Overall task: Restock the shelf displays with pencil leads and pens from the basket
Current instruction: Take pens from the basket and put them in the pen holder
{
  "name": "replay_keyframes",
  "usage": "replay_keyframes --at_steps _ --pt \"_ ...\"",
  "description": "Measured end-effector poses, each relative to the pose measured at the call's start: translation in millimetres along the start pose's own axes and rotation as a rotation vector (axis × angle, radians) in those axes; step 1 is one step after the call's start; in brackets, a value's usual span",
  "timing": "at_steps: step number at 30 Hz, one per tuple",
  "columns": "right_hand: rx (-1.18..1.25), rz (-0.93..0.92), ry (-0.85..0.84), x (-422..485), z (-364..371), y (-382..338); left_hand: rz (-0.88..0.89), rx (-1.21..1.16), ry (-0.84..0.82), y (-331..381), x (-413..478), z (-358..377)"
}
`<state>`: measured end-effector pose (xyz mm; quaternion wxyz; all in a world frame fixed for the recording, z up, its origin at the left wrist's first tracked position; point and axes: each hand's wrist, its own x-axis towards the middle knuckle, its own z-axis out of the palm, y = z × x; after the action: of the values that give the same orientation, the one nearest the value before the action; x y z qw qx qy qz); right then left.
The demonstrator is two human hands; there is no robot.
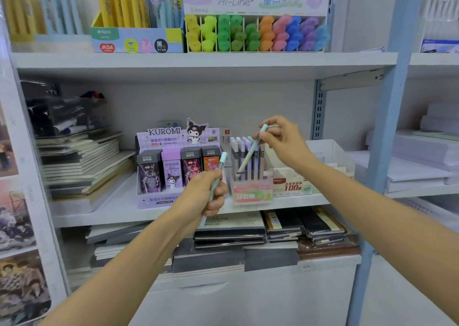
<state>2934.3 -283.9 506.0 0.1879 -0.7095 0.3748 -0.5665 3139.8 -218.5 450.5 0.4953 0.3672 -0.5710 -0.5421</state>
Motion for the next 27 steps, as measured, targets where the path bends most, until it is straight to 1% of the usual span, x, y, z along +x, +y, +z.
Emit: replay_keyframes --at_steps 5,10,17,20,24,27 --pt "-0.096 -0.014 -0.094 -3.3 14.7 10.4 0.066 0.004 -0.017 -3.6 -4.3 -5.6" --pt "-0.181 -0.046 -0.204 4.0 9.9 2.9 0.094 -0.018 0.036 -13.6 -0.4 -11.7" --pt "-0.264 -0.089 -0.250 10.1 11.7 -2.5 0.129 -0.097 0.073 -19.4 6.5 -14.3" --pt "-0.253 -0.079 -0.267 7.3 7.0 -1.4 0.128 -0.098 0.092 -21.3 8.9 -16.9" --pt "-0.220 -0.083 -0.271 3.1 20.6 2.6 0.123 -0.107 0.118 -24.0 12.9 -14.8" --pt "-0.185 -0.089 -0.238 5.6 30.6 4.1 0.122 -0.109 0.124 -25.8 14.2 -12.9"
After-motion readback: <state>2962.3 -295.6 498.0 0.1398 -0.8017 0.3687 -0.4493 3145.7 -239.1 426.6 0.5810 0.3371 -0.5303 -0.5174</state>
